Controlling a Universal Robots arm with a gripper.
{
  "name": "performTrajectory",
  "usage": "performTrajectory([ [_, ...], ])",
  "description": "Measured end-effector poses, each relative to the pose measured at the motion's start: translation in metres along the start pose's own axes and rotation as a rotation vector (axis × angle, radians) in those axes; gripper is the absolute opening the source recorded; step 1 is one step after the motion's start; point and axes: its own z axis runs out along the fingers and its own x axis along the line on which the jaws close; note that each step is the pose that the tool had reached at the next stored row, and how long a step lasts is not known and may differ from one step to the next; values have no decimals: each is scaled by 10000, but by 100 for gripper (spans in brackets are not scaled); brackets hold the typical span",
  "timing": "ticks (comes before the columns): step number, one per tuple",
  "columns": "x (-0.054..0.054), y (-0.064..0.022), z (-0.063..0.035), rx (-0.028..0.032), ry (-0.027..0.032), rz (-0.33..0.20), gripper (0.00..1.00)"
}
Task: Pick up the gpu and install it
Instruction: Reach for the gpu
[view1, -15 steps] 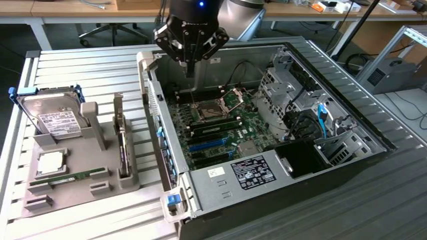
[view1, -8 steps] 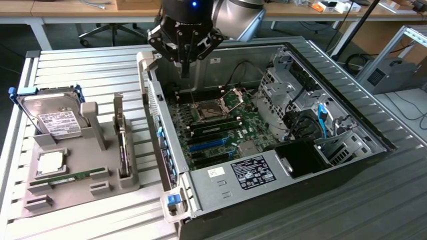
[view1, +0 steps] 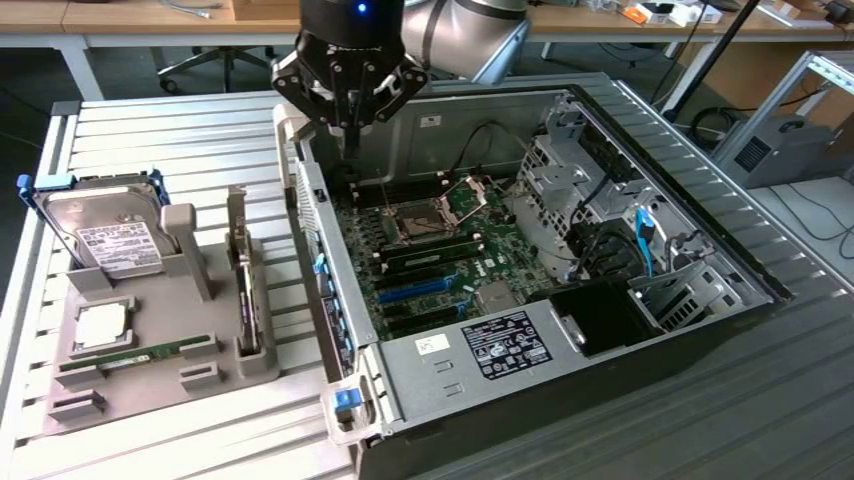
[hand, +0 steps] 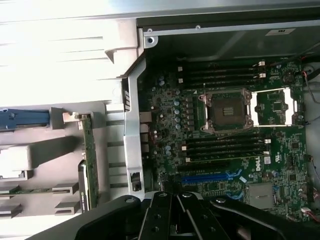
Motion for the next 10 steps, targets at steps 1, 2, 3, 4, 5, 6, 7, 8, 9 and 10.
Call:
performTrajectory([
  [1, 21, -2, -1, 0, 0, 0, 11],
  [2, 41, -3, -1, 0, 0, 0, 11],
  [3, 68, -5, -2, 1, 1, 1, 11],
  [4, 82, -6, -3, 1, 1, 0, 11],
  [5, 97, -7, -3, 0, 0, 1, 11],
  [6, 110, -8, -3, 0, 0, 1, 11],
  [7, 123, -9, -4, 1, 1, 1, 11],
  [8, 136, -10, -4, 1, 1, 0, 11],
  [9, 151, -11, -4, 0, 0, 0, 11],
  [10, 161, -12, -4, 0, 0, 0, 11],
])
